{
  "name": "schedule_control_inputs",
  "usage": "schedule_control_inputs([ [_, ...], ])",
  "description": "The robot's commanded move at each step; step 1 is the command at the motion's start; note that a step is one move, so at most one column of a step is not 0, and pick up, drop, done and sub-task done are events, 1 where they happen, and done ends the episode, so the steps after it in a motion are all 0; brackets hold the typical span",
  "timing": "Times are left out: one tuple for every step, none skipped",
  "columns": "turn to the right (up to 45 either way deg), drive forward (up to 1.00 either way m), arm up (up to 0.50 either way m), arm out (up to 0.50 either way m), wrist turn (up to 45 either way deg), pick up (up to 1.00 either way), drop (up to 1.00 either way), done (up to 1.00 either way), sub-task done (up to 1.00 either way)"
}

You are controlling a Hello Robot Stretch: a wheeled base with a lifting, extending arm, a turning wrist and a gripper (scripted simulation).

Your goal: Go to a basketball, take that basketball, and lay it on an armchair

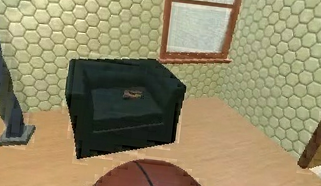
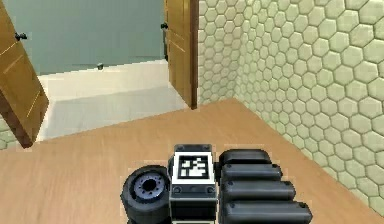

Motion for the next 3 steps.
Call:
schedule_control_inputs([
  [0.0,1.0,0.0,0.0,0.0,0.0,0.0,0.0,0.0],
  [33.0,0.0,0.0,0.0,0.0,0.0,0.0,0.0,0.0],
  [0.0,0.05,0.0,0.0,0.0,0.0,0.0,0.0,0.0],
])
